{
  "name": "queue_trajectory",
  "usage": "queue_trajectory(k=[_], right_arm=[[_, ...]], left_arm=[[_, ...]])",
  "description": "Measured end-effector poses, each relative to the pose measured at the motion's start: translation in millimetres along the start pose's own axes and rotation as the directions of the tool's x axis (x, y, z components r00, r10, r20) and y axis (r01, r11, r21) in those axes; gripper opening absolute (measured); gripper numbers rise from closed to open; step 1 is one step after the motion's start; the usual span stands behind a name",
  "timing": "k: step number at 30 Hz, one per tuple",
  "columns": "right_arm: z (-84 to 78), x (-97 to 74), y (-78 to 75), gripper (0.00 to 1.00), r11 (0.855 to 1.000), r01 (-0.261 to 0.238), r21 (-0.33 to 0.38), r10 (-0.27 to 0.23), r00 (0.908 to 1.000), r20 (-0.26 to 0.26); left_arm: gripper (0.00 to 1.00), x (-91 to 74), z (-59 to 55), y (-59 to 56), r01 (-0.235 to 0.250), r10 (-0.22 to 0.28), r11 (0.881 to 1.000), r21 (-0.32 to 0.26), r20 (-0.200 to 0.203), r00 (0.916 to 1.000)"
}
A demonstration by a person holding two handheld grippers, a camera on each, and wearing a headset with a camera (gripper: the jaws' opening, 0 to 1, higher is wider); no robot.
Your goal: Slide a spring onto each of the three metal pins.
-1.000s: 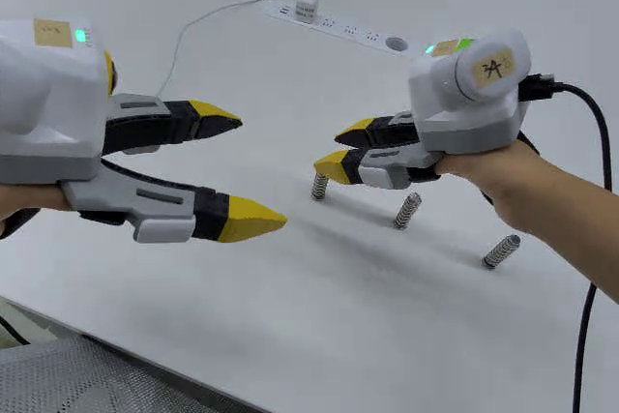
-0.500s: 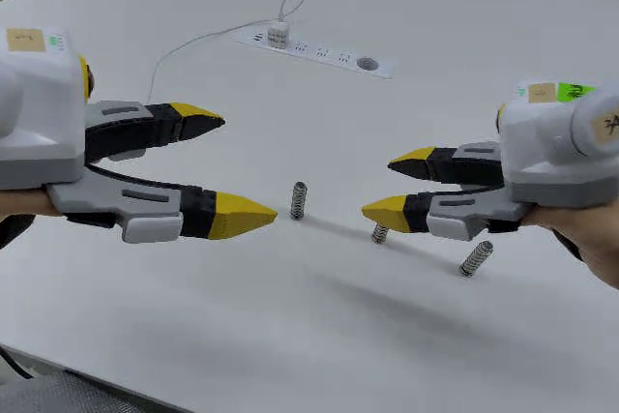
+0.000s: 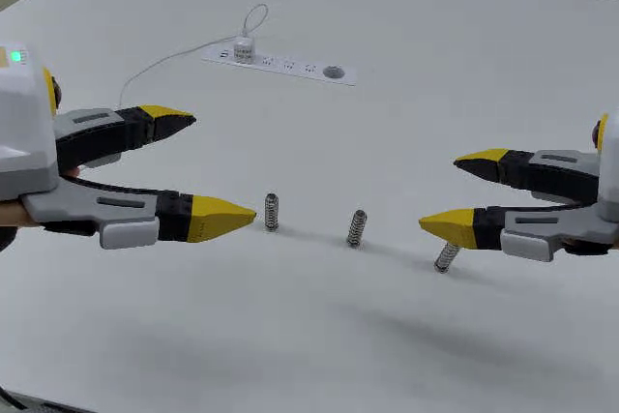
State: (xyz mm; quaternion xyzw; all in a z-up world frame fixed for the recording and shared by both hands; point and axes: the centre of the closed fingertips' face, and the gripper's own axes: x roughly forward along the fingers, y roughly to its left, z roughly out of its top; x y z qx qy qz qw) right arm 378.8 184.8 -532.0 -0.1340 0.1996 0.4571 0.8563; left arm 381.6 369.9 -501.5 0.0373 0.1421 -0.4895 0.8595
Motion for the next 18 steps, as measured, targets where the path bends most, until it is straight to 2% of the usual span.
queue_trajectory(k=[9,13,15,18], right_arm=[[-16.5,-22.2,1.2,0.64,0.999,-0.001,-0.055,-0.003,0.9976,-0.069],[-23.1,-30.8,0.0,0.69,0.997,-0.003,-0.077,-0.005,0.995,-0.1],[-27.5,-37.2,-3.4,0.7,0.995,0.001,-0.102,-0.014,0.9916,-0.129],[-29.0,-45.5,-6.3,0.73,0.995,0.003,-0.102,-0.017,0.9904,-0.137]], left_arm=[[0.95,2.9,-4.6,-0.2,0.014,-0.013,1.0,0.02,-0.047,0.9988],[1.0,2.7,-6.1,-1.5,0.027,-0.026,1.0,0.007,-0.057,0.998],[1.0,1.6,-8.6,-0.9,0.025,-0.023,0.999,0.024,-0.078,0.9967],[1.0,0.4,-13.8,-1.9,0.035,-0.031,0.998,0.042,-0.112,0.9932]])
